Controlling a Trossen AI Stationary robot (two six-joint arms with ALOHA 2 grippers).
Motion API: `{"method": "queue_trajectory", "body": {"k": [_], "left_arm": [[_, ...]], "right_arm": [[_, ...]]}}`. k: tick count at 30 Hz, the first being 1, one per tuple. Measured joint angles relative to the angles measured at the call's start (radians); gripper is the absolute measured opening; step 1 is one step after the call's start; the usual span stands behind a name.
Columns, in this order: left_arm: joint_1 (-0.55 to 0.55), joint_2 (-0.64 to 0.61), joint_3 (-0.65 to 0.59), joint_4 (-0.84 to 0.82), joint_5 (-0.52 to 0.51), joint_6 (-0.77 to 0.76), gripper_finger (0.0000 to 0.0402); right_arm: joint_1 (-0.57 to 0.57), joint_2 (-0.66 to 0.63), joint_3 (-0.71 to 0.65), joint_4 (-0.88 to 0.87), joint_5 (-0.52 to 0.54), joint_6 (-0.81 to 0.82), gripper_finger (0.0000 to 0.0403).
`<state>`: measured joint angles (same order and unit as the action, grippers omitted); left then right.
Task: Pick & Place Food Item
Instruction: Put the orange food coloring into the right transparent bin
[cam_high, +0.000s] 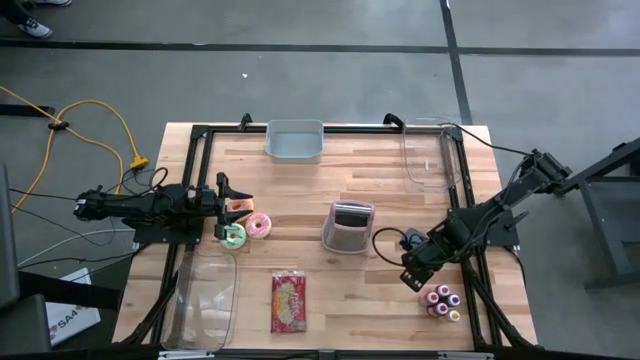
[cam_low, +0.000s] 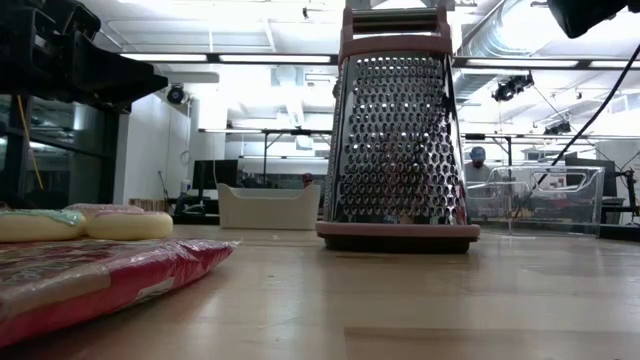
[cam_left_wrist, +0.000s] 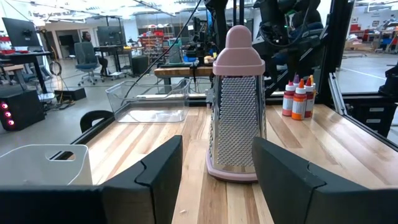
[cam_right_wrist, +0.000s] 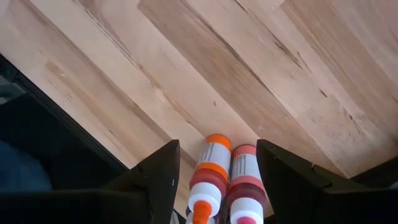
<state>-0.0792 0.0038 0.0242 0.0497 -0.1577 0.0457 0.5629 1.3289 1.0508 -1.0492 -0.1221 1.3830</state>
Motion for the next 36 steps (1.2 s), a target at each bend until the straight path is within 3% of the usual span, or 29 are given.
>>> {"method": "queue_trajectory", "body": {"k": [13,21,36], "left_arm": [[0.000,0.000,0.000,0.000,0.000,0.000,0.0188],[0.000,0.000,0.000,0.000,0.000,0.000,0.0188],[0.000,0.000,0.000,0.000,0.000,0.000,0.0188]], "right_arm": [[0.023,-0.001,0.011,-0.066,0.020,0.003,0.0201],[0.091,-0.002,0.130,-0.148,0.146,0.024,0.0201],[0.237,0.112,0.157,-0.122,0.171,-0.025,0.0201]]}}
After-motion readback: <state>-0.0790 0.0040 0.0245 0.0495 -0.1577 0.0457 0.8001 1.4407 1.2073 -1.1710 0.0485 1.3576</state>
